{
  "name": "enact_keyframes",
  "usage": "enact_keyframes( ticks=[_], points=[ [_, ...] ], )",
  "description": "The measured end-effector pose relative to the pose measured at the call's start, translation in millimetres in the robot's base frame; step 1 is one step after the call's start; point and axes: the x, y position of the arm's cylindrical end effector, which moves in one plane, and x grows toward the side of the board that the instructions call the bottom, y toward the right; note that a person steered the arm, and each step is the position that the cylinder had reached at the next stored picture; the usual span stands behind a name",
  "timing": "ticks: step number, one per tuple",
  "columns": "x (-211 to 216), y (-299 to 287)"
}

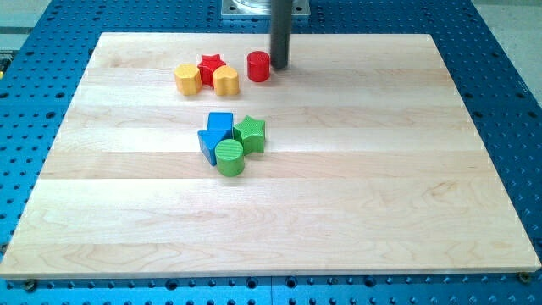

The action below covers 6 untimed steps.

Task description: Place your arm below the green star

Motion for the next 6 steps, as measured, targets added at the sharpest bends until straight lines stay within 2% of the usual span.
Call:
enact_keyframes(
  ticks=[1, 2, 3, 4, 5, 6],
  points=[
    [3, -51],
    [3, -13],
    [37, 82],
    [111, 108],
    [123, 108],
    [183, 84]
  ],
)
